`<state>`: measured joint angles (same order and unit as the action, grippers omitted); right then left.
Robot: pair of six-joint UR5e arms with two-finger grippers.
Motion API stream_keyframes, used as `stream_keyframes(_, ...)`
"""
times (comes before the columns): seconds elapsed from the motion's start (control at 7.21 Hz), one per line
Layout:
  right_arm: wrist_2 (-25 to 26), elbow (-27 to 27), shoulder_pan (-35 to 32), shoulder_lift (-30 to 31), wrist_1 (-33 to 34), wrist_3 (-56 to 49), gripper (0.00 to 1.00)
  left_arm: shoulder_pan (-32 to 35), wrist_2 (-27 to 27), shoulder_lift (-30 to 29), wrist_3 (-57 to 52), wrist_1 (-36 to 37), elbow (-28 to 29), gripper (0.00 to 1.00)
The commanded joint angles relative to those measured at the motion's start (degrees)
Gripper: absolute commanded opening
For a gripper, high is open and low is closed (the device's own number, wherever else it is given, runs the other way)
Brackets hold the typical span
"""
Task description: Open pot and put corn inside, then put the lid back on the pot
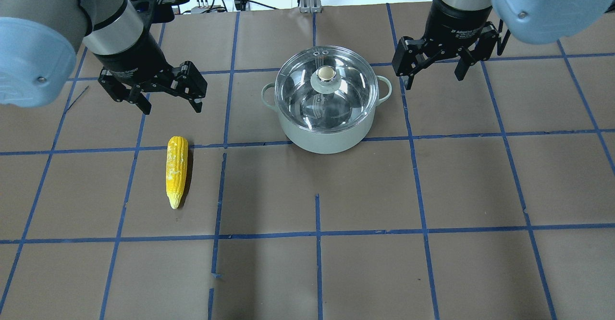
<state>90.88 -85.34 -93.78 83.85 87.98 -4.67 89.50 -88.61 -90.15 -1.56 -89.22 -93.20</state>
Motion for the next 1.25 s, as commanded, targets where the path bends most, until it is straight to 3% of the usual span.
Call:
stream_keyframes(0.0, 0.00, 0.00, 0.00, 0.00, 0.00, 0.01, 0.99, -0.29, 0.01, -0.11, -0.02, 0.02, -0.05, 1.00)
stream_keyframes(0.69, -0.09, 1.57, 0.87, -0.70, 0.17, 0.01, 1.00, -0.21, -0.08, -0.20, 0.16, -0.42, 0.04, 1.00)
stream_keyframes(0.97, -1.22, 9.27, -1.12, -8.13, -0.26, 1.23, 0.99, -0.21, 0.01, -0.64, 0.86, -0.25, 0.04, 1.00)
stream_keyframes(1.11, -4.28, 14.88, -4.36, -13.30, -0.35, 4.46, 0.99, -0.21, -0.07, -0.73, 0.77, -0.16, 0.04, 1.00)
